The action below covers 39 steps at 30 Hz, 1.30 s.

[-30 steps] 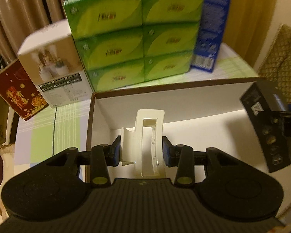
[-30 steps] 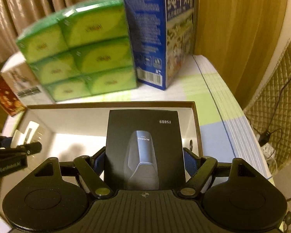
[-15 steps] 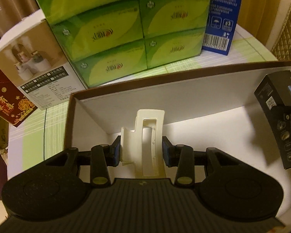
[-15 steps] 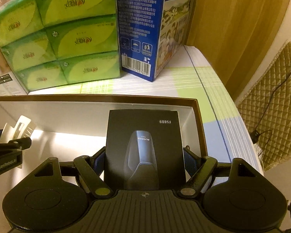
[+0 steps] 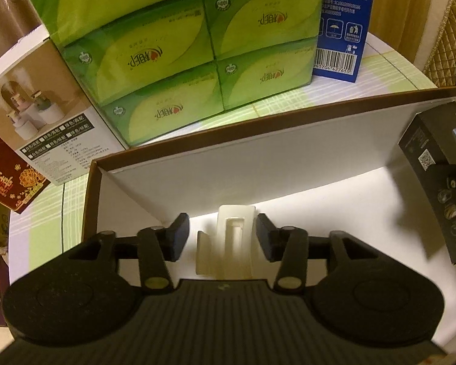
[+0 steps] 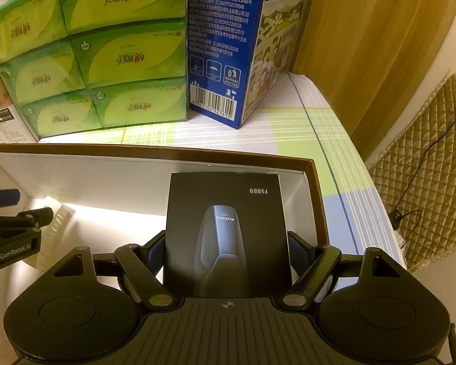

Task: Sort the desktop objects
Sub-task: 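Lower and open the left tool releasing the clip while the right tool releases the FLYCO box, then withdraw both open tools from the brown box back over the table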

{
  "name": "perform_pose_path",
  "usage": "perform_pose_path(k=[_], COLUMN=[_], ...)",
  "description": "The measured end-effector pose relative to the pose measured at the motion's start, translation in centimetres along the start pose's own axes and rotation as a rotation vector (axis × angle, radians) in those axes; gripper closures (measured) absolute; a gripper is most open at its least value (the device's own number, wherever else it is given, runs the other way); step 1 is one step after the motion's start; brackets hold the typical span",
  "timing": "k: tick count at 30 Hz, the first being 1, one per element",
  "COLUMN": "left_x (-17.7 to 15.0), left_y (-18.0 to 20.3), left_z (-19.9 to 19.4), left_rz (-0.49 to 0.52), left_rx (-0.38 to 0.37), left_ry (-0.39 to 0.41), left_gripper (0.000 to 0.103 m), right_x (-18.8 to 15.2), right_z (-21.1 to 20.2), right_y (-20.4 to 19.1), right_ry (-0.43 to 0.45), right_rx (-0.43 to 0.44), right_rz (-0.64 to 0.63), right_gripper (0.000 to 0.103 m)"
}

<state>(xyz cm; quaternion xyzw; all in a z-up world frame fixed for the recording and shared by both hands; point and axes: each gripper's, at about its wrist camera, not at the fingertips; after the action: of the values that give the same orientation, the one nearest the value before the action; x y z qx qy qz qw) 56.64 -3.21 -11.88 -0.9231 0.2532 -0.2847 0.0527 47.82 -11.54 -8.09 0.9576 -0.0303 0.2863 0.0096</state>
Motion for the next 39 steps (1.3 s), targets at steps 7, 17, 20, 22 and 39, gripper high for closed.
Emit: perform_pose_path(k=[7,17,20,22,39], left_x=[-0.2,-2.7,-4.1,-5.2,-11.7], left_y=[-0.7,-0.8,-0.6,-0.4,2.4], left_z=[-1.5,-7.6,-9.9,-11.3,-20.9], left_rz=[-0.054,-0.079,-0.09,-0.107,-0.172], left_rx=[-0.046,-0.065,-0.05,-0.053,-0.006], left_ry=[0.026,0.136,0.165,0.162,0.183], left_gripper=[0.049,0.027,0.024,0.022,0.014], right_x=[-0.5,-3.9,-5.2,-6.0,-11.4], right_z=[-1.0,-6.3,-8.1,-9.3,-16.4], right_y=[0.9,2.5,2.9,3.2,4.7], right_ry=[0.037,0.098,0.113,0.121,0.164], right_rx=[0.081,0.216,0.243,0.26,0.297], right_rz=[-0.003,-0.019,-0.019,-0.016,-0.041], right_gripper=[0.021,0.002,0.002,0.002,0.002])
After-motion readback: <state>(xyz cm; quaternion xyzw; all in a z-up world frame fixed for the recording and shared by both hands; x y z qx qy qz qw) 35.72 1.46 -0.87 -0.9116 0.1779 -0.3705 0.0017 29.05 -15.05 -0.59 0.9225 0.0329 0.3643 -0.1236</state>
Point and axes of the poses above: each gripper's, at about its wrist camera, not at the fingertips, and z roughly the way its jaws point, y to its right, x to its top, and after that the axes turned 9 degrees about z, right-handed
